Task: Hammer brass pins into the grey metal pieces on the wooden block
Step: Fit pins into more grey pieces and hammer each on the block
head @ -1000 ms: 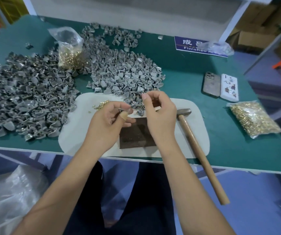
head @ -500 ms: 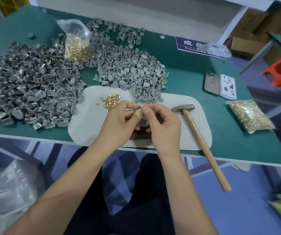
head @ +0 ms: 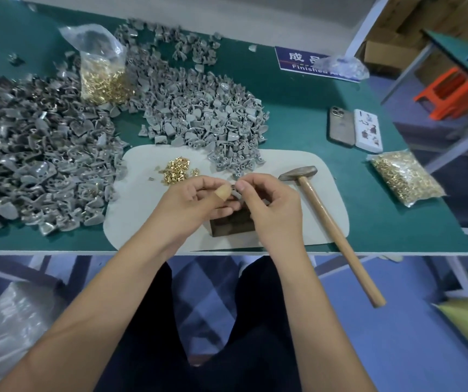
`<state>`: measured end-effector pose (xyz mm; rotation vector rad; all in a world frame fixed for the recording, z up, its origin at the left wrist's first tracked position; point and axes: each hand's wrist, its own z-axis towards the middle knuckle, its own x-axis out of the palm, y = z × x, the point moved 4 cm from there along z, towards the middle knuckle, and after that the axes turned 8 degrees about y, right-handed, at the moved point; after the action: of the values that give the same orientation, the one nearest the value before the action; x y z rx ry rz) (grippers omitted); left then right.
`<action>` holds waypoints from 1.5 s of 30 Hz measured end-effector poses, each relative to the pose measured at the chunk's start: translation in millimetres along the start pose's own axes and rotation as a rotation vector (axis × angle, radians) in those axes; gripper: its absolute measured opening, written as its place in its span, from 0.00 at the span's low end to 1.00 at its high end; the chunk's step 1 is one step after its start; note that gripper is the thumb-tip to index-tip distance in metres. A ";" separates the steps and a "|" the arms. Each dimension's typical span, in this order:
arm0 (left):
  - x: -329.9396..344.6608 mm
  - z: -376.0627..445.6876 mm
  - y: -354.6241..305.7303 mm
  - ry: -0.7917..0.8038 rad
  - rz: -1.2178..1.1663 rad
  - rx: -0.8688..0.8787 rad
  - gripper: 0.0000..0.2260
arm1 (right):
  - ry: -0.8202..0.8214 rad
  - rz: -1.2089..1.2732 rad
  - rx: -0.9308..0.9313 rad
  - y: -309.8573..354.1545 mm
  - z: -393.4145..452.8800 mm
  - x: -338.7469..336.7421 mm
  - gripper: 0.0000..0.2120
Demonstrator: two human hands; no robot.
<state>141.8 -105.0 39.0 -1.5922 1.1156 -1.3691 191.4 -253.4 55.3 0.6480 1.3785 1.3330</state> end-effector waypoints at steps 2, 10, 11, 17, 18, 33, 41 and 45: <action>-2.8 0.7 0.1 0.063 -0.058 -0.032 0.15 | 0.069 0.048 0.045 -0.1 2.9 -2.7 0.05; -1.2 4.2 -5.6 -0.007 0.298 0.154 0.08 | 0.095 0.078 0.119 3.6 9.3 -13.2 0.03; -1.7 4.3 -7.2 -0.029 0.376 0.187 0.07 | 0.054 0.094 0.131 2.2 7.5 -17.1 0.03; 8.8 -2.2 -6.9 -0.123 0.734 0.276 0.06 | -0.016 0.035 0.150 -5.6 -1.2 -30.1 0.04; 10.7 -2.1 -5.6 -0.133 0.791 0.287 0.06 | -0.006 0.010 0.149 -6.3 -1.0 -31.5 0.05; 13.8 3.4 -4.1 -0.248 1.170 0.367 0.03 | 0.233 -0.815 -0.109 4.9 10.5 -17.8 0.03; 9.4 0.2 -6.0 -0.292 1.187 0.345 0.04 | 0.214 -0.668 -0.099 0.2 6.8 -18.4 0.03; 10.5 -0.3 -1.2 -0.334 1.174 0.346 0.04 | 0.215 -0.658 -0.091 1.6 5.7 -18.5 0.04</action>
<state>142.2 -114.4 43.7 -0.6195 1.1906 -0.4338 201.5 -267.8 63.5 -0.0312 1.5144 0.9345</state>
